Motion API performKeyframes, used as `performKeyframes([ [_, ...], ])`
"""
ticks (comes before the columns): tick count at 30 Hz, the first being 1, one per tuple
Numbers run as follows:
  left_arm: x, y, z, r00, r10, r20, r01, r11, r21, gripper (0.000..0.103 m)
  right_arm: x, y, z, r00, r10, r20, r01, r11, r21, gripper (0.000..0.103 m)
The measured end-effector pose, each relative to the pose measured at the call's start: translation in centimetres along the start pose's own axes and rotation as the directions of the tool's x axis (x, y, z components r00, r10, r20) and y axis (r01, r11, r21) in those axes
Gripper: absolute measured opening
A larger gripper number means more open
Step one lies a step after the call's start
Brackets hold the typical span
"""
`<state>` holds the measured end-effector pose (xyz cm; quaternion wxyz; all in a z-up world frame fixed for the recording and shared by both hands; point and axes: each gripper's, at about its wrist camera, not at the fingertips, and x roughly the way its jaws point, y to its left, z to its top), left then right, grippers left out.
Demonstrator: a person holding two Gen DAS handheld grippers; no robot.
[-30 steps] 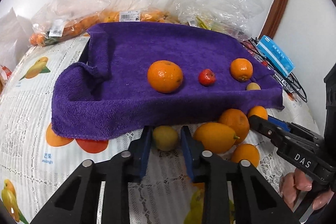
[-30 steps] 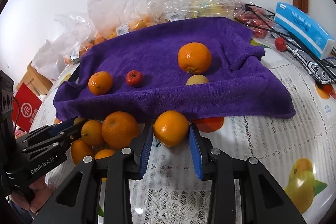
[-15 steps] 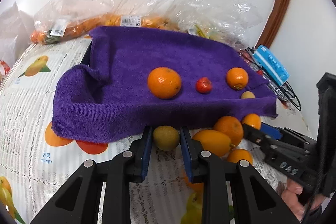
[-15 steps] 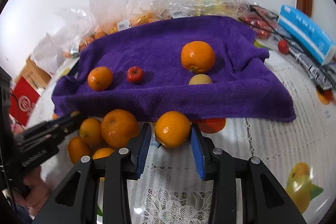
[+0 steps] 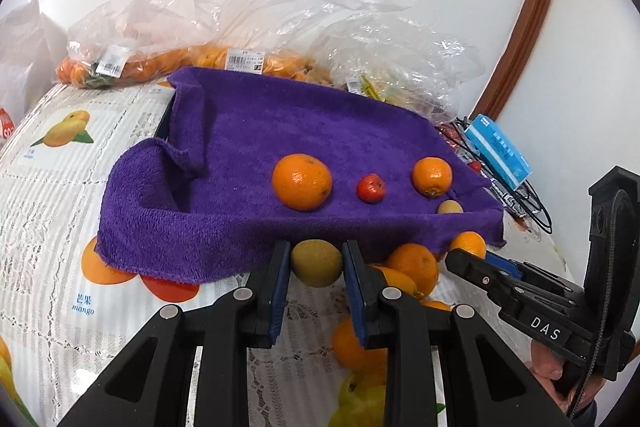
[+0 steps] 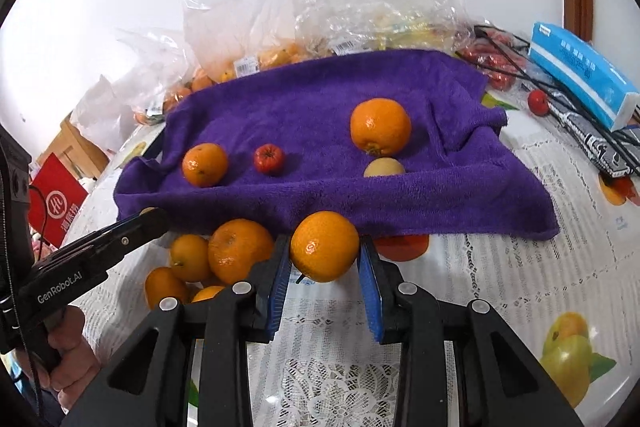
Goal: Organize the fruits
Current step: 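Lift and carry the mandarin over the towel with the right tool while the left tool carries the yellow fruit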
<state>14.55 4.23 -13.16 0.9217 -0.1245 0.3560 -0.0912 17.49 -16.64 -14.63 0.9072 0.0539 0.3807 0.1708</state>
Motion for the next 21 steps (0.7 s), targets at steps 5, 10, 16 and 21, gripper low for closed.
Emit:
performKeyframes([
  [5, -0.3, -0.2, 0.1, 1.0, 0.002, 0.019, -0.002, 1.0, 0.013, 0.025, -0.7, -0.2, 0.1, 0.997, 0.071, 0.024, -0.072, 0.997, 0.022, 0.033],
  [10, -0.6, -0.1, 0.1, 0.999, 0.002, 0.036, -0.002, 1.0, 0.006, 0.025, -1.6, -0.3, 0.2, 0.993, 0.101, 0.068, -0.103, 0.994, 0.034, 0.033],
  [16, -0.9, -0.2, 0.1, 0.999, 0.006, 0.051, -0.007, 1.0, 0.015, 0.025, -2.4, -0.2, 0.2, 0.988, 0.112, 0.102, -0.116, 0.993, 0.028, 0.033],
  [21, -1.2, 0.0, 0.1, 0.998, 0.01, 0.064, -0.01, 1.0, 0.007, 0.025, -2.5, -0.2, 0.2, 0.986, 0.126, 0.111, -0.13, 0.991, 0.03, 0.033],
])
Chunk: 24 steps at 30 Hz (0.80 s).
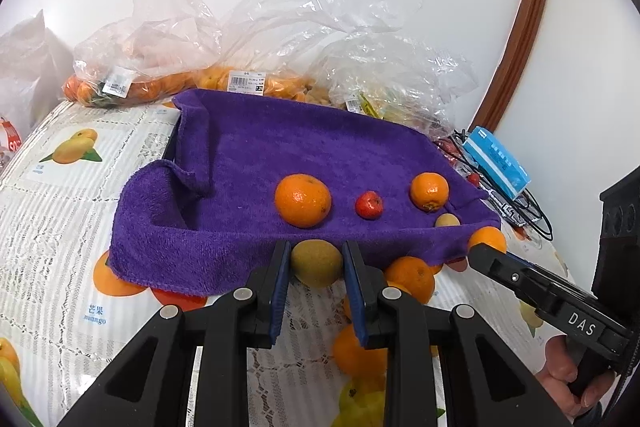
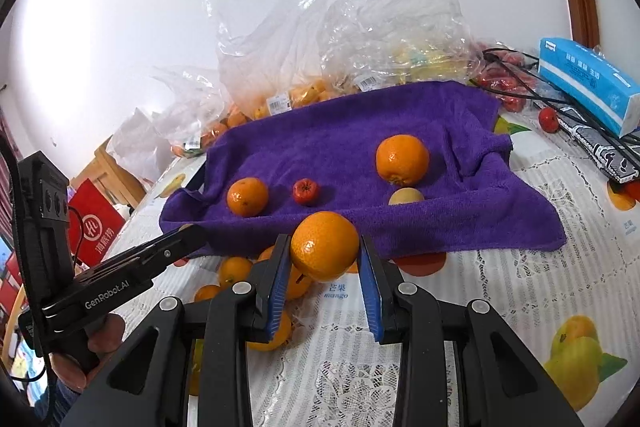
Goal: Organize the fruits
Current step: 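Lift and carry the mandarin over the towel with the right tool while the left tool carries the yellow fruit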
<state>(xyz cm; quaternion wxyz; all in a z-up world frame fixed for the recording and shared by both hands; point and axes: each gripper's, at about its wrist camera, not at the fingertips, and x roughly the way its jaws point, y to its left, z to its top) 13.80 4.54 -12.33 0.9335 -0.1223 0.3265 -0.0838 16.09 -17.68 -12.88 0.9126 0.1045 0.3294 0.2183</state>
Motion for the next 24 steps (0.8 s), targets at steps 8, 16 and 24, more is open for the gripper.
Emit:
performKeyframes([
  [8, -0.3, 0.1, 0.0, 1.0, -0.006, 0.014, 0.006, 1.0, -0.004, 0.025, -0.9, 0.5, -0.1, 0.999, 0.004, 0.037, -0.003, 1.0, -0.023, 0.033],
  [16, -1.2, -0.5, 0.3, 0.999, 0.018, 0.051, -0.019, 1.0, 0.02, 0.025, -1.5, 0.7, 0.0, 0.997, -0.02, 0.071, 0.022, 0.999, -0.028, 0.033],
  [24, -0.8, -0.2, 3.2, 0.998, 0.06, 0.017, -0.06, 0.998, -0.01, 0.025, -2.5, 2.0, 2.4, 0.99, -0.068, 0.127, 0.079, 0.994, -0.082, 0.033],
])
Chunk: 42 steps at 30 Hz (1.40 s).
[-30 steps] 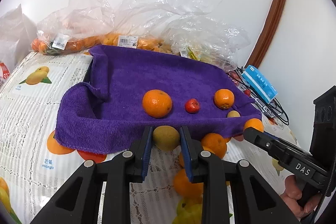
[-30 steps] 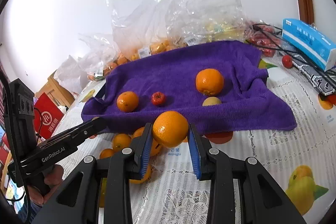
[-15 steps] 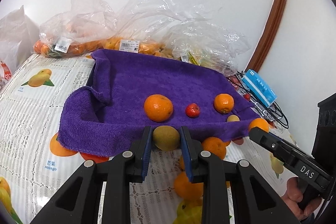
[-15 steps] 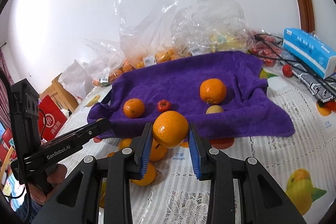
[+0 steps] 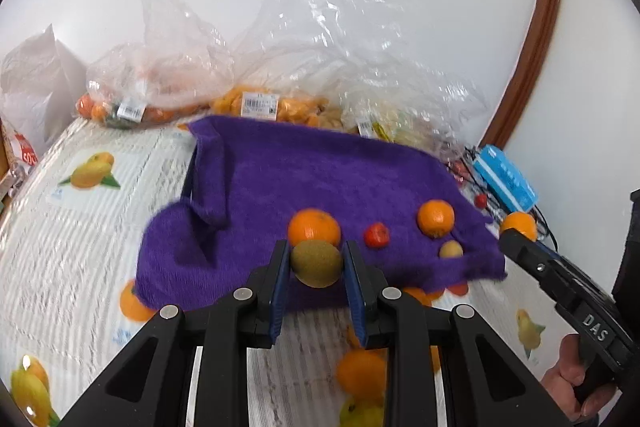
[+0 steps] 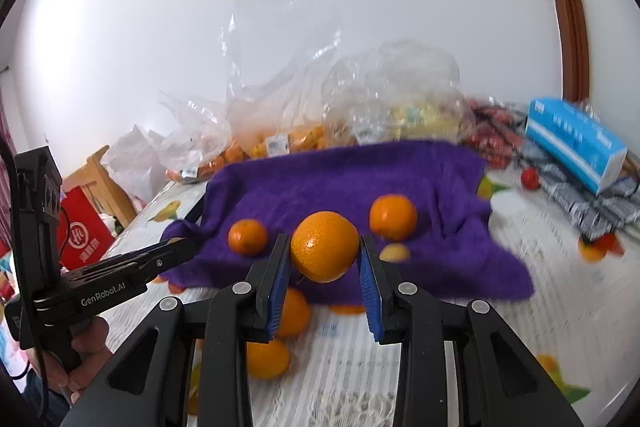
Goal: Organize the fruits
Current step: 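Lift and carry the mandarin over the towel with the right tool while the left tool carries the yellow fruit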
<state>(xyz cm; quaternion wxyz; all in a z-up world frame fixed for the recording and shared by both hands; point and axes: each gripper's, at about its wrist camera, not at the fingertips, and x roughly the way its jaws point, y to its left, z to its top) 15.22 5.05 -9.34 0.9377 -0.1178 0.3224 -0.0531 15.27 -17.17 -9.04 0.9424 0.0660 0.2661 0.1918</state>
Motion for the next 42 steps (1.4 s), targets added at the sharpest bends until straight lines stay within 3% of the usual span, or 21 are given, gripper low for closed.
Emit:
performKeyframes([
  [6, 1.0, 0.2, 3.5, 0.996, 0.058, 0.063, -0.059, 0.998, 0.004, 0.025, 0.9, 0.8, 3.9, 0.999, -0.013, 0.044, 0.015, 0.998, -0.057, 0.033],
  [10, 2.6, 1.1, 3.8, 0.992, 0.09, 0.091, -0.088, 0.996, -0.026, 0.025, 2.6, 0.6, 5.4, 0.998, -0.015, 0.053, 0.018, 0.998, -0.055, 0.033],
  [14, 4.0, 2.1, 2.5, 0.992, 0.12, 0.047, -0.118, 0.992, -0.038, 0.025, 4.2, -0.6, 4.0, 0.999, 0.001, 0.035, -0.001, 1.0, -0.004, 0.033],
  [16, 4.5, 2.2, 2.3, 0.991, 0.129, 0.03, -0.128, 0.991, -0.046, 0.025, 5.3, -1.0, 3.4, 1.0, -0.01, -0.02, 0.01, 1.0, 0.0, 0.033],
  [27, 4.8, 1.4, 1.9, 0.989, 0.146, 0.037, -0.146, 0.989, 0.001, 0.025, 6.3, -1.6, 2.3, 0.998, -0.014, -0.057, 0.014, 1.0, 0.008, 0.033],
  [33, 5.1, 2.1, 2.0, 0.993, 0.121, 0.015, -0.12, 0.992, -0.035, 0.025, 6.8, -1.6, 2.2, 0.997, -0.011, -0.082, 0.011, 1.0, 0.004, 0.033],
  [42, 5.9, 3.0, 1.9, 0.99, 0.139, -0.026, -0.14, 0.987, -0.073, 0.025, 7.9, -0.7, 1.3, 0.991, -0.016, -0.134, 0.01, 0.999, -0.044, 0.033],
])
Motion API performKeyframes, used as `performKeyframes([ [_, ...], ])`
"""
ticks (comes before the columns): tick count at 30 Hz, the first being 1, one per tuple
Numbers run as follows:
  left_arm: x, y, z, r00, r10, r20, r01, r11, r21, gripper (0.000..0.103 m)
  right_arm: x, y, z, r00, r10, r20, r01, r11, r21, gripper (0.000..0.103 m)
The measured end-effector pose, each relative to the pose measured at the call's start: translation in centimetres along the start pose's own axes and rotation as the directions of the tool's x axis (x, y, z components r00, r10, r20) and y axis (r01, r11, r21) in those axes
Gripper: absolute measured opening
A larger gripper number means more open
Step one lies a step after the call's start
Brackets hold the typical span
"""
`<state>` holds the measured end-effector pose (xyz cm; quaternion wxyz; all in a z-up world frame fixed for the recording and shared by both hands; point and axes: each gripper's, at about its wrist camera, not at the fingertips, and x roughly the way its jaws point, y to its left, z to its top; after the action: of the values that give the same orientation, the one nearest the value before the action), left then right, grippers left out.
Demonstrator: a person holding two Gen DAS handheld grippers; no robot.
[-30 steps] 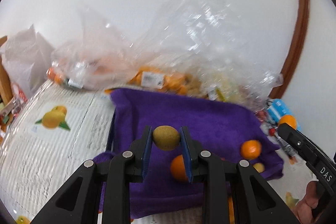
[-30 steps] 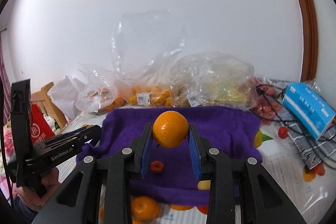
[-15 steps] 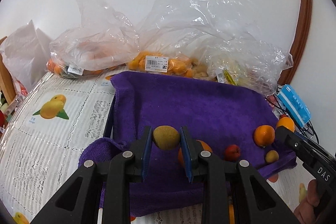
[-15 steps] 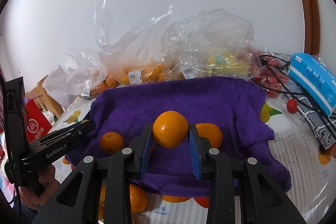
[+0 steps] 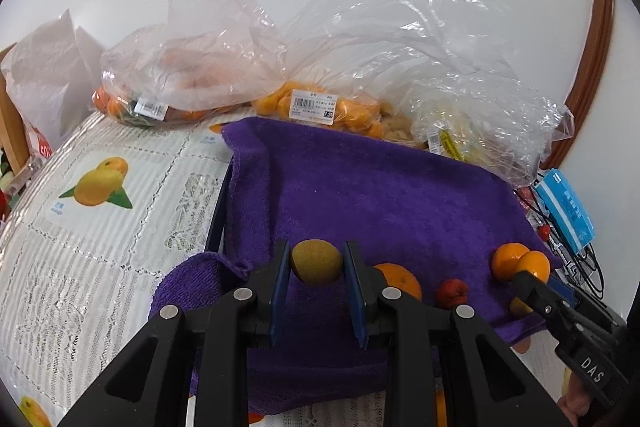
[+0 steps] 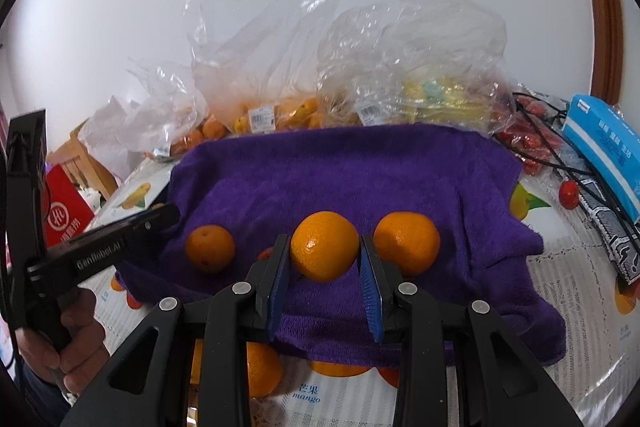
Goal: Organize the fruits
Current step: 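Lift and carry the mandarin over the towel with the right tool while the left tool carries the yellow fruit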
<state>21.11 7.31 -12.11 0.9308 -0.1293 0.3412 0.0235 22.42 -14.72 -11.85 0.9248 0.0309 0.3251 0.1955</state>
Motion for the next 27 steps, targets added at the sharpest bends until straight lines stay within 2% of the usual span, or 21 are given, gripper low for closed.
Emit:
performKeyframes([
  [3, 0.1, 0.2, 0.0, 1.0, -0.017, -0.015, 0.016, 1.0, -0.019, 0.025, 0.1, 0.3, -0.1, 1.0, -0.006, -0.009, 0.006, 1.0, -0.01, 0.033],
  [13, 0.9, 0.1, -0.1, 0.998, 0.042, -0.041, -0.042, 0.999, 0.001, 0.025, 0.8, 0.6, -0.5, 0.999, -0.007, -0.038, 0.005, 0.999, -0.037, 0.033],
  [27, 1.4, 0.2, -0.2, 0.996, 0.057, -0.069, -0.056, 0.998, 0.01, 0.025, 1.5, 1.0, -0.6, 0.997, -0.008, -0.076, 0.003, 0.998, -0.058, 0.033],
])
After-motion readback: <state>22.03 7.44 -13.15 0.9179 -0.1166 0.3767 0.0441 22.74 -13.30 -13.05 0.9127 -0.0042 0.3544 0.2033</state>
